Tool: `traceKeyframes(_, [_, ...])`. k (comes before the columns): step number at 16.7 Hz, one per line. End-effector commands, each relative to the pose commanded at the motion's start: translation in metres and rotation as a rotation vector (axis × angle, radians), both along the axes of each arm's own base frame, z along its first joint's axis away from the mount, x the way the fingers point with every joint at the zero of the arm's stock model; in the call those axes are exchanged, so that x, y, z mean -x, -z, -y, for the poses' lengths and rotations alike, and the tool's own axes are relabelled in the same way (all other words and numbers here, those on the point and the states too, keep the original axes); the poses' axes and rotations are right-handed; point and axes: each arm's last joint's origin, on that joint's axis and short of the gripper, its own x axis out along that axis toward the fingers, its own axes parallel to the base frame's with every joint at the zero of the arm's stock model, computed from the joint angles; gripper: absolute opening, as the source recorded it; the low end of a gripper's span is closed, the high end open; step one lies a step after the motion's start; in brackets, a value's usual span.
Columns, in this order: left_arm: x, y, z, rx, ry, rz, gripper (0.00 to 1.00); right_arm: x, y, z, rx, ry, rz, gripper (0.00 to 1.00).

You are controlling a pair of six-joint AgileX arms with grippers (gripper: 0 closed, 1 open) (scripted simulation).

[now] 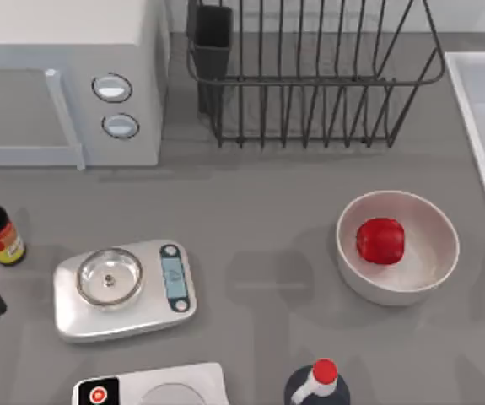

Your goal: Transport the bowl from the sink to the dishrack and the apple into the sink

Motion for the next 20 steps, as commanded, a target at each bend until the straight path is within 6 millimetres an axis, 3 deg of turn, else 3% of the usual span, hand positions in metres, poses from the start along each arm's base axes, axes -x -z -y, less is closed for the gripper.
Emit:
traceKeyframes(5, [0.0, 0.0, 0.0, 0.0, 0.0, 0.0, 1.0, -0.001, -0.011, 0.001, 0.008, 0.008, -0.032, 1.0])
traceKeyframes(11, [0.0, 0.0, 0.0, 0.0, 0.0, 0.0, 1.0, -0.021, -0.075, 0.007, 0.053, 0.051, -0.239, 1.0])
traceKeyframes(15, [0.0, 0.0, 0.0, 0.0, 0.0, 0.0, 1.0, -0.07, -0.127, 0.019, 0.084, 0.081, -0.456, 1.0])
traceKeyframes(18, [0.0, 0.0, 0.0, 0.0, 0.0, 0.0, 1.0, -0.127, -0.153, 0.036, 0.099, 0.095, -0.64, 1.0])
traceKeyframes(20, [0.0, 0.0, 0.0, 0.0, 0.0, 0.0, 1.0, -0.171, -0.159, 0.051, 0.103, 0.098, -0.767, 1.0])
